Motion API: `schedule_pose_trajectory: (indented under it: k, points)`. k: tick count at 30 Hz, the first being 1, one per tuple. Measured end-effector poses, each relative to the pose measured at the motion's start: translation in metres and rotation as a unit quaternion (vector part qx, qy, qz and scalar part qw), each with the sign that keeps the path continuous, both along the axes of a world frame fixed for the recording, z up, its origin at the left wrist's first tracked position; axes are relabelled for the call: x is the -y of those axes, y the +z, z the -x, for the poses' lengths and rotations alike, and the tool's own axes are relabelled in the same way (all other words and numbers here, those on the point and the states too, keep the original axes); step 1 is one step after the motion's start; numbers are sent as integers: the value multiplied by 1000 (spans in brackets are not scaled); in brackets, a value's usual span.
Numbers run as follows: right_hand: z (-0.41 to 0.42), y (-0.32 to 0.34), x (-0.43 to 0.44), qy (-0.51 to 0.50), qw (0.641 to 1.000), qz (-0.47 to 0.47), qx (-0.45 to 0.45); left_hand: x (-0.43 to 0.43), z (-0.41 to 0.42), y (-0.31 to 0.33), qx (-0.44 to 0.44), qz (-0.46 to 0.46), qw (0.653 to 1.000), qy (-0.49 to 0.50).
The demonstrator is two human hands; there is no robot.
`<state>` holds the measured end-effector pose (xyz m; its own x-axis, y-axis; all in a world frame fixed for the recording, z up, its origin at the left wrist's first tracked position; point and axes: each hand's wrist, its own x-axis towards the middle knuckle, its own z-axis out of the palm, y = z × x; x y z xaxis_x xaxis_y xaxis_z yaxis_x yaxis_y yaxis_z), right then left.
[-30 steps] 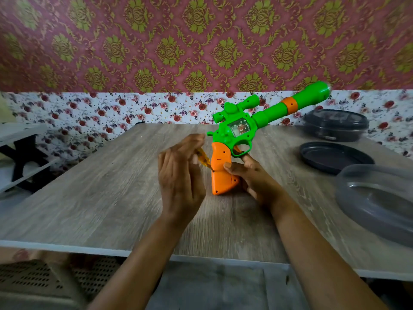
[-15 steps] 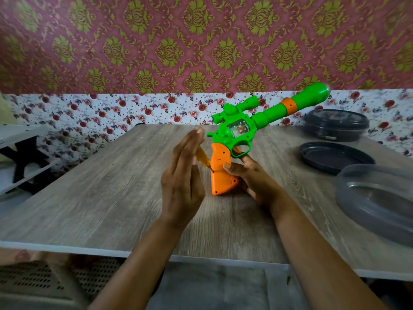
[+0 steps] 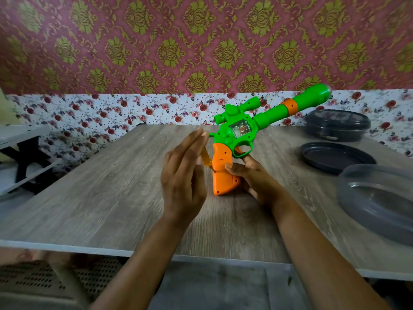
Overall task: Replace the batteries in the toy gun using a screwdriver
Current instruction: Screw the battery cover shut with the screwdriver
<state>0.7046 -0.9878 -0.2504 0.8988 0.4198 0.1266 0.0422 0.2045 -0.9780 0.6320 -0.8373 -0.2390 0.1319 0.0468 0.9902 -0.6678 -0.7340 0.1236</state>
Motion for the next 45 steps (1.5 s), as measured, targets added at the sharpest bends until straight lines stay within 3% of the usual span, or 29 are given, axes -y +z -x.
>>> schedule_pose_trajectory:
  k: [16, 26, 32, 45]
  points:
    - [0, 0, -1, -5, 1000, 0, -7, 0, 0, 1, 3, 6, 1000, -20]
    - [0, 0, 0, 0, 1000, -4, 0, 0, 2, 0, -1, 26, 999, 21]
    - [-2, -2, -2, -2, 1000, -17, 0, -1, 1, 0, 17, 5, 999, -28]
    - [-5, -4, -2, 4, 1000, -10, -4, -1, 0, 0, 20, -3, 1000, 2]
